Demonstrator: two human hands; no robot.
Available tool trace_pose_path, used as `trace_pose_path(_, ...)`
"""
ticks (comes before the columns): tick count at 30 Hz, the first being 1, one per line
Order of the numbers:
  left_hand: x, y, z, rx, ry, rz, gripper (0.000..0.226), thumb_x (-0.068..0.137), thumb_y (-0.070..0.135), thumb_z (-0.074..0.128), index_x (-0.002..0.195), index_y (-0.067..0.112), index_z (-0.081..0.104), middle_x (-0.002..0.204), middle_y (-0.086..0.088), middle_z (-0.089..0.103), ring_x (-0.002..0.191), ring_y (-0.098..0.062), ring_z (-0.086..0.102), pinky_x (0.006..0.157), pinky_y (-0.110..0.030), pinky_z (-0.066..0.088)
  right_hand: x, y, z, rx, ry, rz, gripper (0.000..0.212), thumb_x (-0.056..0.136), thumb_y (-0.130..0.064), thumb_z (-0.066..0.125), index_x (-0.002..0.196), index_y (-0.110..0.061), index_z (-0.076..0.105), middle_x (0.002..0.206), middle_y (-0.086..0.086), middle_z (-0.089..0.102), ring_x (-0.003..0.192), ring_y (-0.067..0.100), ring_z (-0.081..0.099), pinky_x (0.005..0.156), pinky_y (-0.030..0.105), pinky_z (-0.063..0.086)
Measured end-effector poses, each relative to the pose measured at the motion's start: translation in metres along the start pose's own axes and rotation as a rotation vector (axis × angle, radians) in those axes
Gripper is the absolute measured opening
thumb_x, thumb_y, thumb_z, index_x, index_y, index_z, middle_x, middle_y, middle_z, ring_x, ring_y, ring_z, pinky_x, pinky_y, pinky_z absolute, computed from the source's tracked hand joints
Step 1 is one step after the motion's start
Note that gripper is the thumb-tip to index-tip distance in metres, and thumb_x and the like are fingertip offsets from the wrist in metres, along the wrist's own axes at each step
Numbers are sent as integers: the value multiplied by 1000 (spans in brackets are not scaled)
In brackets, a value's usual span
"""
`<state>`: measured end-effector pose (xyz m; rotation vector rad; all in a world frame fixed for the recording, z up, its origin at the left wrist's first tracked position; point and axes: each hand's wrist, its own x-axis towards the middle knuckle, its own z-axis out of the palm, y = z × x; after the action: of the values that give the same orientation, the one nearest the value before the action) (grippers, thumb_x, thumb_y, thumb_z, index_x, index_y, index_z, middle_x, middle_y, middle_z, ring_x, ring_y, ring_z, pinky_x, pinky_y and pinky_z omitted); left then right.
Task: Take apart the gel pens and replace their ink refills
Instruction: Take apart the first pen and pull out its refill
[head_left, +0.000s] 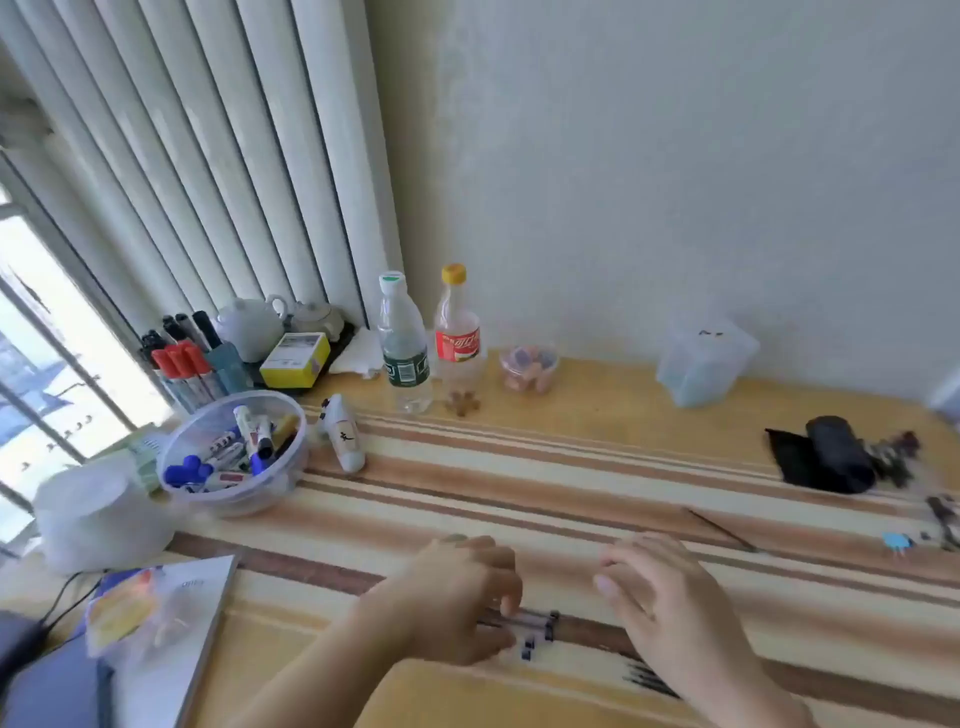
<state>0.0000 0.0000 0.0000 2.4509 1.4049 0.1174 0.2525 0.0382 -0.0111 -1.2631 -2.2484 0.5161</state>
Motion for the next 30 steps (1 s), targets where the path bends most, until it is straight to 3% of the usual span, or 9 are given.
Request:
trace_pose_path(4, -18, -10, 45, 147, 158, 61, 10, 82, 40, 56, 85, 31, 58, 89, 12, 57, 82, -13, 49, 68, -31, 44, -28, 3, 40, -66, 110, -120, 21, 87, -36, 55, 91, -22, 70, 93, -17, 65, 96, 3, 54, 87, 12, 40)
trace_pose_path(7, -27, -2, 63, 236, 245, 140, 15, 87, 45, 54, 90, 31, 55, 94, 11, 56, 83, -16, 49, 69, -31, 41, -47, -1, 59, -52, 233, -186, 24, 88, -35, 54, 97, -19, 69, 100, -13, 65, 102, 7, 56, 89, 20, 45)
trace_pose_path(13, -34, 4, 72, 358, 293, 147, 15, 84, 44, 52, 88, 30, 57, 95, 11, 55, 85, -17, 48, 73, -35, 45, -57, -1, 58, -76, 389, -215, 29, 87, -32, 56, 106, -14, 69, 105, -8, 66, 106, 13, 58, 94, 25, 44)
trace_pose_path(15, -35, 5, 73, 362, 306, 136, 18, 86, 45, 48, 84, 29, 56, 98, 10, 53, 89, -18, 47, 79, -36, 46, -59, 1, 56, -91, 376, -210, 29, 87, -34, 55, 104, -16, 70, 102, -11, 66, 104, 11, 58, 91, 26, 46)
trace_pose_path(18, -33, 9, 76, 390, 336, 158, 21, 91, 43, 43, 86, 27, 55, 100, 9, 54, 91, -19, 48, 82, -36, 47, -65, -5, 60, -111, 221, -218, 31, 89, -46, 52, 105, -26, 69, 100, -20, 65, 101, 2, 57, 85, 24, 50)
trace_pose_path(21, -31, 18, 78, 357, 424, 165, 22, 94, 42, 43, 90, 25, 57, 95, 9, 59, 85, -18, 54, 75, -32, 49, -67, -16, 73, -229, 115, -281, 38, 91, -55, 45, 109, -31, 68, 97, -23, 66, 94, 3, 56, 75, 22, 52)
trace_pose_path(24, -31, 25, 81, 235, 502, 137, 24, 95, 42, 40, 91, 24, 56, 83, 11, 63, 72, -15, 58, 62, -24, 45, -62, -19, 80, -222, 145, -321, 33, 91, -49, 44, 98, -33, 71, 76, -20, 63, 77, 5, 52, 59, 23, 49)
trace_pose_path(28, -36, 18, 82, 124, 529, 77, 21, 96, 42, 36, 93, 27, 51, 77, 10, 63, 62, -17, 57, 50, -26, 43, -65, -5, 62, -77, 296, -250, 33, 90, -51, 46, 87, -32, 72, 70, -26, 60, 72, 3, 55, 59, 17, 45)
trace_pose_path(30, -38, 15, 81, 132, 540, 86, 23, 98, 41, 33, 91, 27, 51, 75, 9, 61, 59, -19, 55, 46, -30, 46, -67, -1, 54, -29, 279, -228, 31, 90, -52, 46, 86, -34, 70, 71, -24, 58, 78, 4, 56, 63, 18, 45)
